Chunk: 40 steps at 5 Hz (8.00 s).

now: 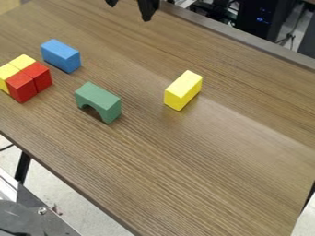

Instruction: Takes the blue object and place it on to top of the yellow one

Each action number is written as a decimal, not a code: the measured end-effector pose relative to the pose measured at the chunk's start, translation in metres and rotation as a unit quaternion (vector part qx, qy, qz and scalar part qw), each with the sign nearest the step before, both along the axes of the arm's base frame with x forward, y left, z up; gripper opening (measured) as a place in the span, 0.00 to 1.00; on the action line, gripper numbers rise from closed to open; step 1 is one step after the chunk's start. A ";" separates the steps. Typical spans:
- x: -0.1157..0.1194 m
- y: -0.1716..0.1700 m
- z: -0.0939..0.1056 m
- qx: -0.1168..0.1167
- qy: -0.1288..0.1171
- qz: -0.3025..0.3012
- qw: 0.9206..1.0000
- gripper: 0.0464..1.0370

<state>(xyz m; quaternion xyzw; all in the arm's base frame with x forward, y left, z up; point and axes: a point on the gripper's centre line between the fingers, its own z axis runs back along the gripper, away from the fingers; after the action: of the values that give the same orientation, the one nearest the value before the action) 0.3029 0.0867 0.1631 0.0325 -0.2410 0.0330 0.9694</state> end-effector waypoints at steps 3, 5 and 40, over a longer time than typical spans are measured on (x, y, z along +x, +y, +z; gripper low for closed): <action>-0.008 0.026 -0.019 -0.080 0.010 0.137 0.987 0.96; -0.016 0.063 -0.034 -0.135 0.053 0.301 0.943 0.96; 0.049 -0.088 -0.081 -0.247 0.079 0.644 0.720 0.51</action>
<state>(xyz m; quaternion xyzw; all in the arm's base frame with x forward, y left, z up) 0.3520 -0.0018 0.0822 -0.0580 -0.0679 0.7045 0.7041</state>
